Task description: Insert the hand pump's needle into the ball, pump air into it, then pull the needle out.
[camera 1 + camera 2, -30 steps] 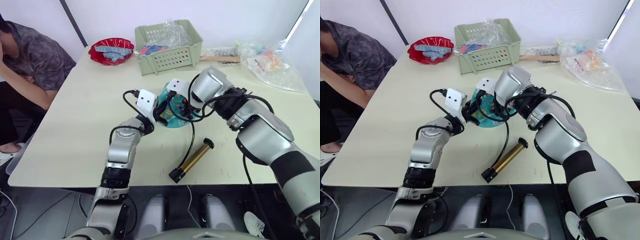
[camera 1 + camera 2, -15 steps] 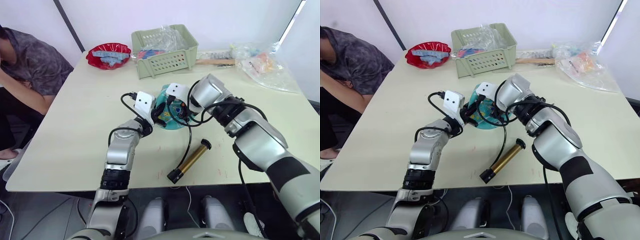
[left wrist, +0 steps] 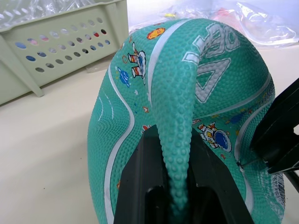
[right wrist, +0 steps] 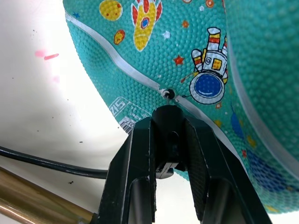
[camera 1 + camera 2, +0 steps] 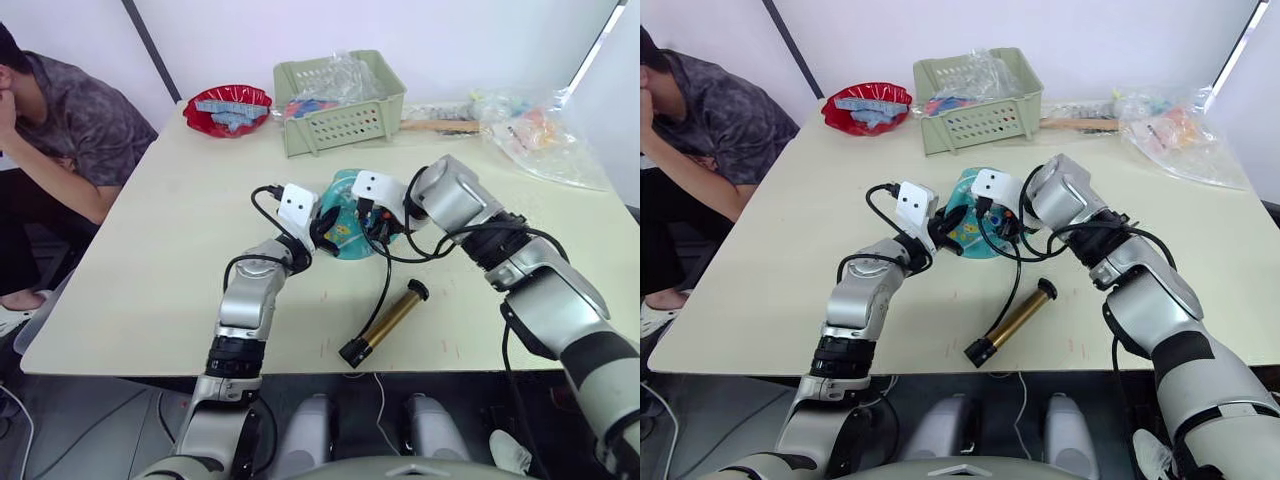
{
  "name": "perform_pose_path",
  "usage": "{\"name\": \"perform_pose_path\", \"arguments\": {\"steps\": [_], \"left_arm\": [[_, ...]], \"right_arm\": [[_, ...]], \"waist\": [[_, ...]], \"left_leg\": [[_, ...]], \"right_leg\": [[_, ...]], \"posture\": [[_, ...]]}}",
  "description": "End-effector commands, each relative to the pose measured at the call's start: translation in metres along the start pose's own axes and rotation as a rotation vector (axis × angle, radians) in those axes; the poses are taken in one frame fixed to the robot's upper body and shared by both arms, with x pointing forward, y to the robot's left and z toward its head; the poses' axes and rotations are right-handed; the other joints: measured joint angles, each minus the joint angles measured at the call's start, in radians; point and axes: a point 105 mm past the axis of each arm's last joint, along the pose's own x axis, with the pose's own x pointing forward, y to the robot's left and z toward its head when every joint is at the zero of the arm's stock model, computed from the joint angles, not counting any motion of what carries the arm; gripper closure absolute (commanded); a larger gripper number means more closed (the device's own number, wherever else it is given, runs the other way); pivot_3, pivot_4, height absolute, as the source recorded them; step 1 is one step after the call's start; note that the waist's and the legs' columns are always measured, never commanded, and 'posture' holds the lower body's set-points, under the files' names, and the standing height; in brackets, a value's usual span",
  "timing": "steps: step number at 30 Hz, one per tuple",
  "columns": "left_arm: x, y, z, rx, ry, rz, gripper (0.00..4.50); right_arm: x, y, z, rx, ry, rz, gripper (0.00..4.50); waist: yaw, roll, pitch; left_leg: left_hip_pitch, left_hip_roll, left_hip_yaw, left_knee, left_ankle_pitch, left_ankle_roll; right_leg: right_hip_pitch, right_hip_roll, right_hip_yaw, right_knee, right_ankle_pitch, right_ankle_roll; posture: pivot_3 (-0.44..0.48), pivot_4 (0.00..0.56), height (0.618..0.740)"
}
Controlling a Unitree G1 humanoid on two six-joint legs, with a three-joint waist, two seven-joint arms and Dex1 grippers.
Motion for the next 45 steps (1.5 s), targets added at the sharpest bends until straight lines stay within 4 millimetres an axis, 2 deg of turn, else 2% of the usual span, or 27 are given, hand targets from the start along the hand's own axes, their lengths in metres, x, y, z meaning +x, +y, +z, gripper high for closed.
{"name": "perform_pose_path", "arguments": {"steps": [1,9,16,18,19,27,30,39,42,45], "left_arm": [[0.008,-0.04,-0.022,-0.029,0.081,-0.169,4.49],[0.008,-0.041,-0.023,-0.021,0.086,-0.178,4.49],[0.008,-0.039,-0.021,-0.018,0.083,-0.161,4.5],[0.007,-0.037,-0.022,-0.015,0.084,-0.157,4.5],[0.007,-0.037,-0.022,-0.016,0.085,-0.155,4.5],[0.007,-0.037,-0.024,-0.02,0.09,-0.153,4.5],[0.007,-0.036,-0.024,-0.019,0.092,-0.154,4.5],[0.008,-0.034,-0.023,-0.012,0.096,-0.158,4.5],[0.008,-0.032,-0.024,-0.009,0.099,-0.154,4.5],[0.007,-0.031,-0.024,-0.007,0.102,-0.152,4.5]], "right_arm": [[-0.004,0.004,0.012,-0.019,-0.05,-0.013,4.13],[-0.007,0.004,0.009,-0.027,-0.05,-0.029,4.13],[-0.019,-0.002,0.008,-0.057,-0.071,-0.081,1.2],[-0.027,-0.003,0.007,-0.048,-0.085,-0.078,0.11],[-0.031,-0.003,0.005,-0.053,-0.089,-0.078,0.03],[-0.067,-0.002,0.001,-0.001,-0.246,-0.074,0.03],[-0.076,-0.006,-0.004,0.085,-0.309,-0.096,0.03],[-0.074,0.001,-0.006,0.263,-0.409,-0.132,0.03],[-0.069,0.008,-0.012,0.268,-0.377,-0.163,1.26],[-0.069,0.014,-0.011,0.278,-0.378,-0.162,1.26]], "waist": [[0.0,0.0,0.0],[0.001,0.0,0.0],[0.009,0.0,0.001],[0.011,0.0,0.002],[0.012,0.0,0.002],[0.024,0.001,0.003],[0.024,0.001,0.003],[0.025,0.001,0.003],[0.026,0.001,0.003],[0.024,0.001,0.003]], "left_leg": [[0.0,0.0,0.0,0.0,0.0,0.0],[0.0,0.0,-0.001,0.0,0.0,0.0],[-0.002,0.0,-0.002,0.0,0.0,0.0],[-0.002,0.0,-0.002,0.0,0.0,0.0],[-0.002,0.0,-0.002,0.0,0.0,0.0],[-0.009,0.0,-0.003,0.001,0.0,0.0],[-0.011,0.0,-0.004,0.002,0.0,0.0],[-0.013,0.0,-0.008,0.002,0.0,0.0],[-0.014,-0.001,-0.009,0.003,0.0,0.0],[-0.014,-0.001,-0.009,0.003,0.0,0.0]], "right_leg": [[0.0,0.0,0.0,0.0,0.0,0.0],[0.0,0.0,-0.001,0.0,0.0,0.0],[0.0,0.0,-0.002,-0.001,0.0,0.0],[0.0,0.0,-0.002,-0.001,0.0,0.0],[0.0,0.0,-0.002,-0.002,0.0,0.0],[-0.006,-0.001,-0.004,-0.002,0.0,0.0],[-0.007,-0.001,-0.005,-0.003,0.0,0.0],[-0.007,-0.001,-0.009,-0.004,0.0,0.0],[-0.007,-0.001,-0.01,-0.004,0.0,0.0],[-0.007,-0.001,-0.01,-0.004,0.0,0.0]], "posture": [[0.0,0.15,0.74],[0.0,0.15,0.74],[0.0,0.15,0.74],[0.0,0.15,0.74],[0.0,0.15,0.74],[0.0,0.15,0.74],[0.0,0.15,0.74],[0.0,0.15,0.74],[0.0,0.15,0.74],[0.0,0.15,0.74]]}}
